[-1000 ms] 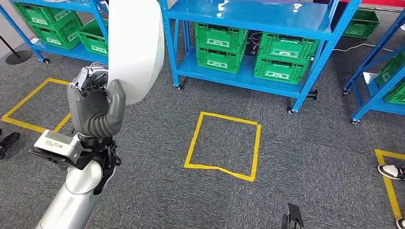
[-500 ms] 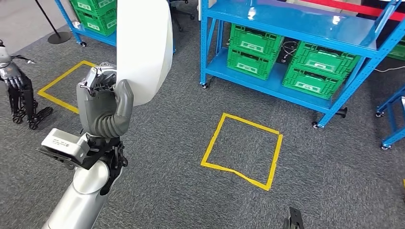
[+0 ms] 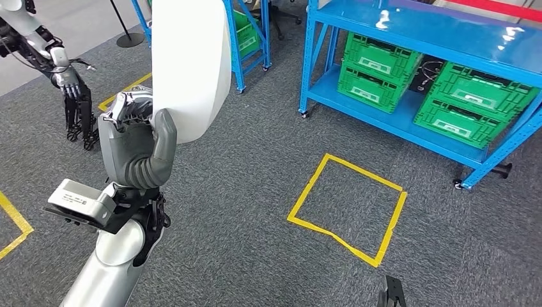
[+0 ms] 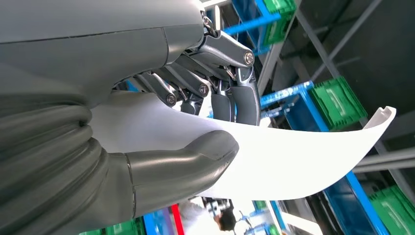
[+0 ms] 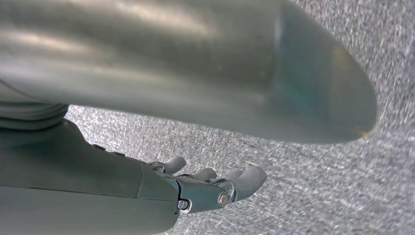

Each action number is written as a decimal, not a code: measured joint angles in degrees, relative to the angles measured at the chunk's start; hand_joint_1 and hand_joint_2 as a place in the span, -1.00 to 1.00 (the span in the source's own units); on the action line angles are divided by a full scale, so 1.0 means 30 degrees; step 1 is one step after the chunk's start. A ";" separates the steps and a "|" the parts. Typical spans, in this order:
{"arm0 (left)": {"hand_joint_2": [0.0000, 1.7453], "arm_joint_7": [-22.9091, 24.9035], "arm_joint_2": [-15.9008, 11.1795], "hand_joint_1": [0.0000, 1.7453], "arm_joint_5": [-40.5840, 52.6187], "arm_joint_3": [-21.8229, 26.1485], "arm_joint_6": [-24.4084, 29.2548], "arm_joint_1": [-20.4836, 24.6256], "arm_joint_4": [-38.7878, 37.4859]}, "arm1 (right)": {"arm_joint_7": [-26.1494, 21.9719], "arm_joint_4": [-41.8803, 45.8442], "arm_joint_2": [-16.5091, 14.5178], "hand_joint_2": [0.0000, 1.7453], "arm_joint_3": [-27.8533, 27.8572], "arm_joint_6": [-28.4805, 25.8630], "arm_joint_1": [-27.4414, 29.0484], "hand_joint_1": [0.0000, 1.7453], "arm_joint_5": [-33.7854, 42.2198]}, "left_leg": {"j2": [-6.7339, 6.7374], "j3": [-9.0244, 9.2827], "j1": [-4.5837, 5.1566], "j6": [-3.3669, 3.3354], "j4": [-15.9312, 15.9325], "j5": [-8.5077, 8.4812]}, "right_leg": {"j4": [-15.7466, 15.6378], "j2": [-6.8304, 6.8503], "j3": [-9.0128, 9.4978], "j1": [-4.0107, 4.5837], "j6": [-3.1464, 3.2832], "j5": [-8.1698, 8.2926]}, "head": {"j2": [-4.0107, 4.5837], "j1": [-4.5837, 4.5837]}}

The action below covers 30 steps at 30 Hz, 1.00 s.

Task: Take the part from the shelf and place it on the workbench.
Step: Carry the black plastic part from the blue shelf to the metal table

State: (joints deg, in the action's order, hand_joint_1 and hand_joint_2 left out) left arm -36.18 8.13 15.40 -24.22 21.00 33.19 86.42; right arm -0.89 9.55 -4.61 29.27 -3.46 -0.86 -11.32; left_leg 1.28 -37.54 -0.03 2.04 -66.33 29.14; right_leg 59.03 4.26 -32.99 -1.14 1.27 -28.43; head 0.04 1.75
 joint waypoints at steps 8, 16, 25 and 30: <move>1.00 0.0208 0.0320 1.00 0.0483 0.0040 -0.0574 0.0150 0.0031 | 0.0015 0.0005 -0.0160 -1.00 0.0000 0.0000 -0.0142 -1.00 -0.0197 | -0.0238 0.1392 0.0128 -0.0931 0.2947 -0.1005 | 0.1092 -0.0195 -0.0312 0.0006 -0.0802 -0.0870 | 0.0000 0.0111; 1.00 0.0248 0.0708 1.00 0.0648 0.0024 -0.0905 0.0283 -0.0348 | 0.0064 0.0004 -0.0191 -1.00 0.0000 -0.0109 -0.0073 -1.00 -0.0261 | -0.1936 0.1105 0.0017 -0.0824 0.2501 -0.0964 | 0.1692 -0.2027 -0.0761 -0.0153 -0.0949 -0.0442 | 0.0000 0.0268; 1.00 0.0073 0.0860 1.00 0.0532 0.0011 -0.0987 0.0579 -0.0838 | 0.0115 0.0002 -0.0299 -1.00 0.0000 -0.0168 -0.0108 -1.00 -0.0590 | -0.0780 -0.0790 0.0029 0.0112 -0.0888 0.0813 | 0.0245 -0.1257 -0.0187 -0.0049 0.0080 -0.0037 | 0.0000 0.0031; 1.00 -0.0215 0.0770 1.00 0.0284 0.0009 -0.0776 0.0652 -0.1405 | 0.0120 0.0005 -0.0306 -1.00 -0.0013 -0.0173 -0.0105 -1.00 -0.0916 | -0.0296 -0.0659 0.0027 -0.0003 -0.1086 0.0311 | 0.0252 -0.0195 -0.0105 0.0082 0.0142 -0.0123 | 0.0000 0.0016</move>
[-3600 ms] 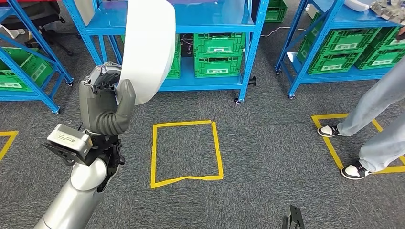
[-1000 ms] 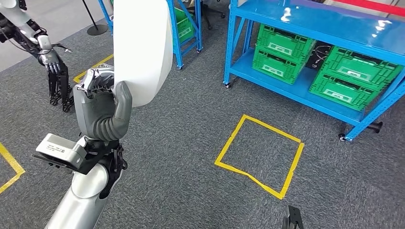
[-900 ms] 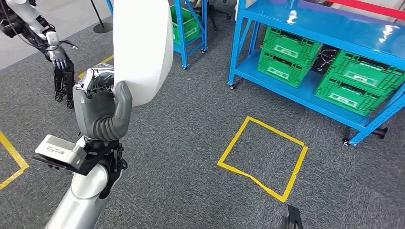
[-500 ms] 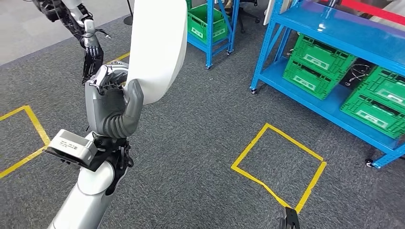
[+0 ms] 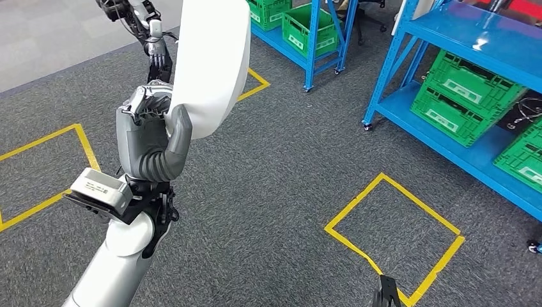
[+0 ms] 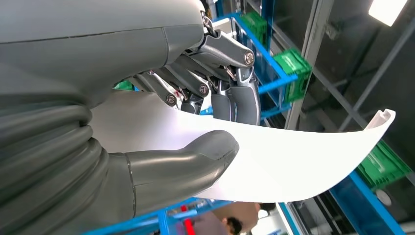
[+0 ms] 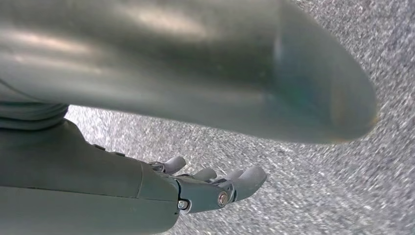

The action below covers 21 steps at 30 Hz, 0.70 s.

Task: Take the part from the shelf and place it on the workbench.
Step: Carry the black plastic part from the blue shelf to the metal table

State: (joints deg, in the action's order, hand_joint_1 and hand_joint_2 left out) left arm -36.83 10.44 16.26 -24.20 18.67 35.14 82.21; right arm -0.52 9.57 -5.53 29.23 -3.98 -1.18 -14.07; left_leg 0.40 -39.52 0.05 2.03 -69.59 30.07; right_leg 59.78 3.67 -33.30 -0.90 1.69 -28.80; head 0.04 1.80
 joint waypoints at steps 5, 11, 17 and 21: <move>1.00 -0.0133 0.0011 1.00 -0.0042 0.0000 0.0187 0.0325 -0.0375 | 0.0007 -0.0003 -0.0024 -1.00 -0.0078 0.0000 -0.0038 -1.00 -0.0188 | 0.0880 0.1774 0.0396 -0.0616 0.3530 -0.1067 | -0.0003 0.0760 0.0132 0.0112 -0.0368 -0.0110 | 0.0000 0.0017; 1.00 -0.0188 0.0078 1.00 -0.0064 0.0000 0.0253 0.0652 -0.0951 | 0.0046 0.0002 -0.0080 -1.00 -0.0208 -0.0047 -0.0044 -1.00 -0.0211 | -0.0264 0.1827 0.0182 -0.1076 0.3902 -0.1402 | 0.3800 -0.0899 -0.1592 -0.0022 -0.0806 -0.2152 | 0.0000 0.0133; 1.00 -0.0180 0.0149 1.00 -0.0064 -0.0002 0.0253 0.0754 -0.1413 | 0.0034 0.0002 -0.0098 -1.00 -0.0208 -0.0014 -0.0034 -1.00 -0.0162 | -0.1668 0.1641 -0.0057 -0.0705 0.3384 -0.1209 | 0.1225 -0.1784 -0.0646 -0.0275 -0.1040 -0.0170 | 0.0000 0.0179; 1.00 -0.0179 0.0166 1.00 -0.0068 -0.0007 0.0240 0.0934 -0.1579 | -0.0020 0.0002 -0.0140 -1.00 -0.0220 0.0075 -0.0078 -1.00 -0.0179 | -0.2148 0.1406 -0.0106 -0.0165 0.3355 -0.1274 | 0.0322 -0.1755 -0.0297 -0.0198 -0.0598 0.0019 | 0.0000 0.0226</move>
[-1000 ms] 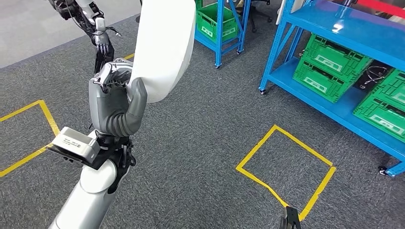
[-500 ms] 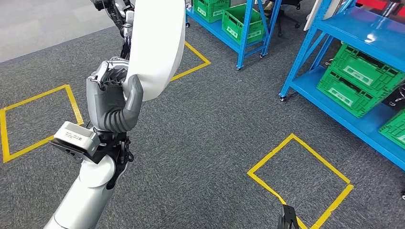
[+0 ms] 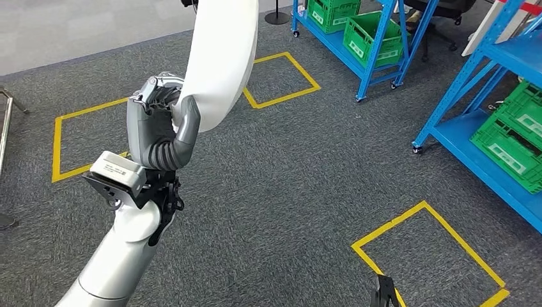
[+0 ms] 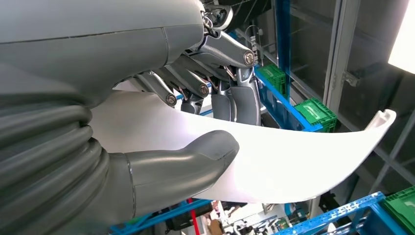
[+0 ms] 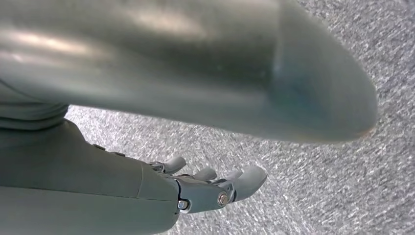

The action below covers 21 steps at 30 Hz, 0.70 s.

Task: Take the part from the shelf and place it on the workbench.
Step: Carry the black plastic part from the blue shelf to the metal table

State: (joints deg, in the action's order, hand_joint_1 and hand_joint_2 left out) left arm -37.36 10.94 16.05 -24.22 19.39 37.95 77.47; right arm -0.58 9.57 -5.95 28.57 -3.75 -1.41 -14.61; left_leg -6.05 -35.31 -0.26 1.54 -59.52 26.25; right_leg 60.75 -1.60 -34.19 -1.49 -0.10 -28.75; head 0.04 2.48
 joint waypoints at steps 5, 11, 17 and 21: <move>1.00 0.0016 -0.0067 1.00 -0.0082 0.0000 0.0004 0.0087 -0.0089 | -0.0025 0.0000 -0.0027 -1.00 -0.0018 -0.0031 0.0034 -1.00 -0.0094 | 0.1759 -0.1833 0.0021 0.0338 -0.3733 0.1913 | -0.0177 0.0841 0.0095 0.0095 0.0544 0.0067 | 0.0000 -0.0224; 1.00 0.0086 -0.0146 1.00 -0.0113 0.0000 0.0005 0.0042 -0.0186 | -0.0197 0.0000 -0.0084 -1.00 -0.0060 -0.0036 0.0043 -1.00 -0.0184 | 0.2695 -0.0660 0.0216 -0.0024 -0.1441 0.0253 | -0.0153 0.1969 0.0354 0.0272 0.0530 -0.0175 | 0.0000 -0.0235; 1.00 0.0124 -0.0122 1.00 -0.0115 0.0000 -0.0016 0.0112 -0.0178 | -0.0211 0.0011 -0.0210 -1.00 -0.0073 -0.0022 0.0023 -1.00 -0.0177 | 0.2533 0.0083 0.0422 -0.0746 0.0260 -0.0205 | 0.0105 0.2108 0.0430 0.0251 -0.0055 -0.0567 | 0.0000 -0.0182; 1.00 0.0144 0.0018 1.00 -0.0120 -0.0009 -0.0075 0.0108 -0.0273 | -0.0213 0.0009 -0.0268 -1.00 -0.0073 -0.0024 0.0106 -1.00 -0.0135 | 0.1742 0.0121 0.0299 -0.0975 0.0363 -0.0303 | 0.4197 0.0675 -0.1624 0.0197 -0.0279 -0.2402 | 0.0000 -0.0022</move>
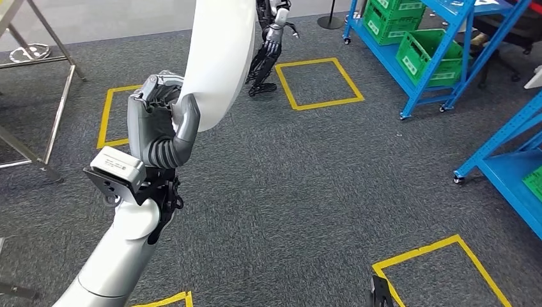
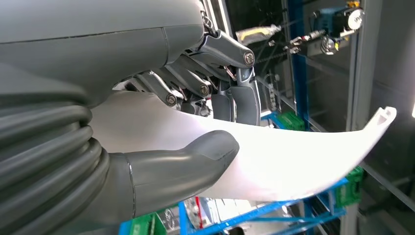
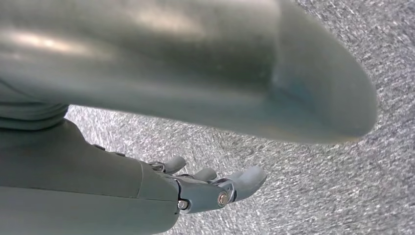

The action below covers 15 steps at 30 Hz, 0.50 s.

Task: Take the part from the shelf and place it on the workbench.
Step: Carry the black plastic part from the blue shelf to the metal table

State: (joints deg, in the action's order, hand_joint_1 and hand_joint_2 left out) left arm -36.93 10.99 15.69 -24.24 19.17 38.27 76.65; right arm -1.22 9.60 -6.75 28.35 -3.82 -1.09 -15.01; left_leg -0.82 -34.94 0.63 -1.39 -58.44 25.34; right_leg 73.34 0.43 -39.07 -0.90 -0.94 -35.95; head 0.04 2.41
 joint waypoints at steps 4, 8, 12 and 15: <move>1.00 0.0027 0.0015 1.00 0.0000 -0.0005 -0.0007 -0.0056 -0.0106 | -0.0002 0.0005 0.0000 -1.00 0.0000 -0.0015 0.0031 -1.00 0.0024 | -0.0952 -0.0016 -0.0048 0.0065 -0.0179 0.0050 | -0.1465 -0.0326 0.0288 -0.0043 0.0022 0.1694 | 0.0000 0.0015; 1.00 0.0029 0.0027 1.00 0.0000 -0.0005 -0.0011 -0.0045 -0.0115 | -0.0024 0.0000 -0.0013 -1.00 0.0000 0.0005 -0.0003 -1.00 0.0022 | -0.1686 -0.0212 -0.0068 0.0493 -0.0300 0.0048 | -0.4315 -0.1131 0.1518 -0.0010 0.0225 0.2642 | 0.0000 0.0018; 1.00 0.0027 -0.0042 1.00 0.0000 -0.0005 -0.0015 -0.0008 -0.0086 | -0.0100 0.0006 -0.0051 -1.00 -0.0004 0.0038 -0.0030 -1.00 -0.0020 | -0.1099 -0.0688 -0.0045 0.0887 -0.1035 0.0517 | -0.4586 -0.0397 0.1617 -0.0089 0.0702 0.2845 | 0.0000 -0.0095; 1.00 0.0027 -0.0093 1.00 -0.0005 -0.0005 -0.0015 -0.0012 -0.0106 | -0.0111 0.0006 -0.0058 -1.00 -0.0005 0.0058 0.0025 -1.00 -0.0042 | -0.0043 -0.2276 -0.0141 0.1081 -0.4430 0.2153 | -0.4620 0.0218 0.1636 -0.0028 0.0872 0.2820 | 0.0000 -0.0246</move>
State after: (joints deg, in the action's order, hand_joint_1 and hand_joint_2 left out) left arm -36.85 10.72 15.68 -24.26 19.12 38.24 76.34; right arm -1.56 9.62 -6.93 28.33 -3.65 -1.01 -15.14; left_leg -0.95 -41.77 0.21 1.86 -71.72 31.80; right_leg 59.48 1.09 -34.16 -0.98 1.68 -27.49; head 0.04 1.67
